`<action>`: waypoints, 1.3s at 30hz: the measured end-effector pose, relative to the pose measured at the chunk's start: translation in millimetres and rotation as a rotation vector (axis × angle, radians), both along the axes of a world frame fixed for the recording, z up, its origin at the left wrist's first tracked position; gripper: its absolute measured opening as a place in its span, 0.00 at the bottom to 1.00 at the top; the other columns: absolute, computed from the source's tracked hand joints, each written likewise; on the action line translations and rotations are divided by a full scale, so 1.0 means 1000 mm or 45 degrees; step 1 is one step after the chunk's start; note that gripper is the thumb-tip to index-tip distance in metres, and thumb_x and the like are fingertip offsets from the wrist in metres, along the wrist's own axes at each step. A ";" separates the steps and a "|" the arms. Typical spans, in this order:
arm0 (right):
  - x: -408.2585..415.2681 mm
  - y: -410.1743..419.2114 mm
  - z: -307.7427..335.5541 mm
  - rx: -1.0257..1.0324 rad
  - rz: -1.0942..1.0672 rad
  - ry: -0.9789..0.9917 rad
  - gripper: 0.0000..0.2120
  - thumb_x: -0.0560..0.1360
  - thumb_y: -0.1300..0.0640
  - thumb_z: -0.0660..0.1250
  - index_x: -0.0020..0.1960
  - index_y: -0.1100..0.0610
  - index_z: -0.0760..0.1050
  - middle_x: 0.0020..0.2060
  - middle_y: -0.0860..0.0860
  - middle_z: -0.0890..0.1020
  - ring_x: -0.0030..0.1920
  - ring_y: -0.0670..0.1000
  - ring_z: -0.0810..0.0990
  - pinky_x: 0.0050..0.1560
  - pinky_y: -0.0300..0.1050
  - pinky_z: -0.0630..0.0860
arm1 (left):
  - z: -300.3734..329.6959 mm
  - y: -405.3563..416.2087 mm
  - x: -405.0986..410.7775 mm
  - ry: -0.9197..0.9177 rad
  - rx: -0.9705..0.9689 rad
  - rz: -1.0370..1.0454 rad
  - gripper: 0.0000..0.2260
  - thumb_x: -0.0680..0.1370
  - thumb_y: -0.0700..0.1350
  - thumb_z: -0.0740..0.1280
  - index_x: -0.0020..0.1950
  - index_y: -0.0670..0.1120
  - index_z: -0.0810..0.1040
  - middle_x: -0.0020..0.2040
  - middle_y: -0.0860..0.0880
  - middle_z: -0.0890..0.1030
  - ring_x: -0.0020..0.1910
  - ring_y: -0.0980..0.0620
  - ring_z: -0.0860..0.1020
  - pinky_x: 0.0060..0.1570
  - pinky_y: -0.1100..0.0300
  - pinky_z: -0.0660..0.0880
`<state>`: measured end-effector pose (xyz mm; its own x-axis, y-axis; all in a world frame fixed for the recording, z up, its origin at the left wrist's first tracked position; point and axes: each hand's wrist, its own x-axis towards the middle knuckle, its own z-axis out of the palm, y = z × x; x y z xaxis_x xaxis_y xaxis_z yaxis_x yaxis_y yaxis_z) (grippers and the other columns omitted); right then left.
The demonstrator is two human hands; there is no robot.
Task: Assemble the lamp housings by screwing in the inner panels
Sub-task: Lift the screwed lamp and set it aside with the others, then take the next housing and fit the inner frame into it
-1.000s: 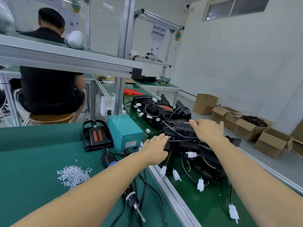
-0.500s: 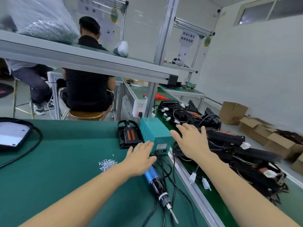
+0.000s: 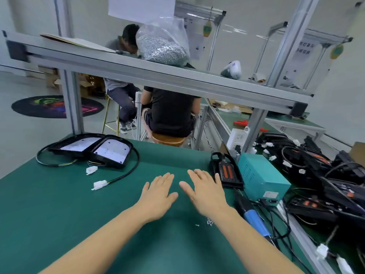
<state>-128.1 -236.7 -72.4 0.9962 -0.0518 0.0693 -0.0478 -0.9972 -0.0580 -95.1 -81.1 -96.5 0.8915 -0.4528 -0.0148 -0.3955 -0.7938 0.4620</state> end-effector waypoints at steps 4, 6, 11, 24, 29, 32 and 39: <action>0.015 0.038 -0.014 0.018 0.070 0.055 0.30 0.82 0.37 0.45 0.79 0.50 0.52 0.78 0.47 0.57 0.77 0.47 0.52 0.76 0.56 0.41 | -0.013 0.046 0.016 -0.074 -0.008 0.142 0.26 0.82 0.50 0.55 0.79 0.49 0.49 0.79 0.52 0.49 0.77 0.53 0.46 0.74 0.49 0.44; 0.020 0.052 -0.020 0.031 0.099 0.067 0.30 0.82 0.37 0.45 0.79 0.50 0.52 0.78 0.47 0.57 0.77 0.48 0.52 0.76 0.56 0.41 | -0.016 0.070 0.029 -0.186 0.018 0.240 0.25 0.82 0.50 0.56 0.78 0.49 0.53 0.79 0.53 0.51 0.77 0.53 0.48 0.74 0.49 0.45; 0.025 0.074 -0.039 0.048 0.139 0.131 0.29 0.82 0.38 0.46 0.79 0.50 0.53 0.77 0.48 0.59 0.77 0.49 0.53 0.76 0.57 0.41 | -0.014 0.122 0.069 -0.573 0.302 0.501 0.23 0.81 0.48 0.58 0.76 0.50 0.58 0.76 0.52 0.58 0.75 0.49 0.53 0.72 0.46 0.50; 0.031 0.088 -0.050 0.187 0.084 0.200 0.28 0.82 0.40 0.49 0.79 0.51 0.54 0.77 0.50 0.58 0.77 0.51 0.53 0.76 0.54 0.42 | -0.007 0.160 0.135 -0.710 0.305 0.456 0.08 0.78 0.41 0.64 0.56 0.47 0.79 0.57 0.51 0.80 0.64 0.45 0.68 0.58 0.51 0.64; 0.032 0.097 -0.039 0.840 0.000 0.146 0.29 0.81 0.41 0.54 0.78 0.52 0.57 0.76 0.48 0.62 0.75 0.49 0.60 0.72 0.43 0.57 | 0.005 0.150 0.110 -0.823 -0.164 0.411 0.05 0.74 0.36 0.70 0.48 0.41 0.83 0.48 0.47 0.81 0.58 0.41 0.72 0.45 0.49 0.73; 0.033 0.107 -0.025 1.482 -0.169 0.209 0.24 0.80 0.39 0.55 0.72 0.49 0.66 0.71 0.48 0.70 0.68 0.47 0.71 0.70 0.43 0.64 | 0.007 0.140 0.078 -0.951 -0.269 0.306 0.06 0.70 0.33 0.74 0.44 0.40 0.83 0.42 0.46 0.80 0.52 0.38 0.75 0.42 0.47 0.76; 0.030 0.110 -0.019 2.218 -0.298 0.139 0.13 0.81 0.59 0.60 0.64 0.55 0.72 0.57 0.56 0.81 0.44 0.53 0.82 0.43 0.44 0.81 | -0.012 0.110 0.002 -1.073 -0.410 0.102 0.10 0.74 0.43 0.62 0.42 0.43 0.83 0.38 0.50 0.77 0.45 0.49 0.69 0.36 0.51 0.75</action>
<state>-97.8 -126.5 -91.2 0.9536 -0.1161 -0.2778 -0.2438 0.2437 -0.9387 -93.5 28.6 -108.1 0.5785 -0.2579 0.7738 -0.6521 -0.7161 0.2488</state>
